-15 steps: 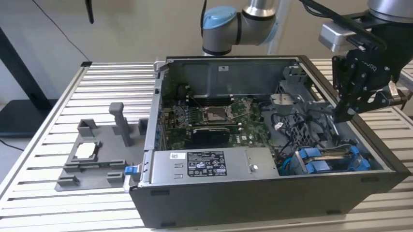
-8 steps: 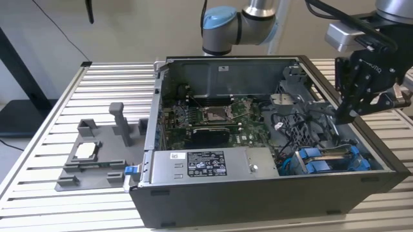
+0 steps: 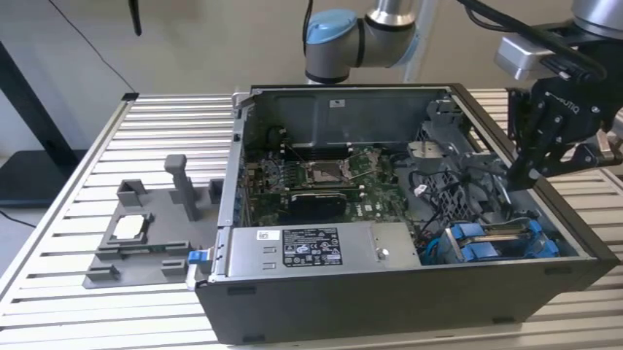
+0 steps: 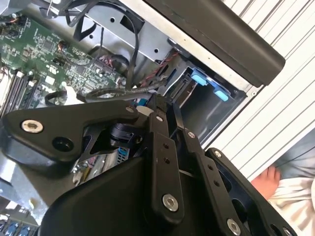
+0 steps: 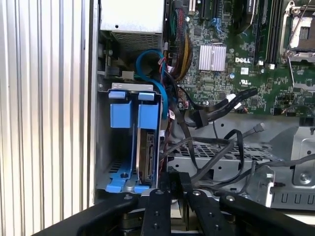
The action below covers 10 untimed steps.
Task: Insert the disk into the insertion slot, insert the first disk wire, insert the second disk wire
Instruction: 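Insert the first disk wire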
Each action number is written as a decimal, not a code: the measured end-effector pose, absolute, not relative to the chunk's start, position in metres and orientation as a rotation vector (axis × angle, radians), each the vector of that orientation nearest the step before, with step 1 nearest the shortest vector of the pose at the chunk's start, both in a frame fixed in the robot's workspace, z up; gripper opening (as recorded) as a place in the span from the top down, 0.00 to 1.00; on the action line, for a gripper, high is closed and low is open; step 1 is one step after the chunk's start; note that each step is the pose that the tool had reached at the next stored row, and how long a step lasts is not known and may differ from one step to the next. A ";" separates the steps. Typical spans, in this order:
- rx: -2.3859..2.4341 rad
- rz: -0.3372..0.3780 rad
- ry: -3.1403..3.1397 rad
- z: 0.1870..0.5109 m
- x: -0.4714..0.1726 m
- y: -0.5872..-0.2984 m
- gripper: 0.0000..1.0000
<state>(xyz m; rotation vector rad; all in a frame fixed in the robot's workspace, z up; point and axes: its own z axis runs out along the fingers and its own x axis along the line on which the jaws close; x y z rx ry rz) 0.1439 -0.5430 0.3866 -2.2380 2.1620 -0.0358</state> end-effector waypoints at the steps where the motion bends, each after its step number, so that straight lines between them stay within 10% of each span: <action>1: -2.237 -0.034 2.165 0.386 0.144 -0.544 0.81; 10: -2.236 -0.002 2.195 0.384 0.146 -0.550 0.81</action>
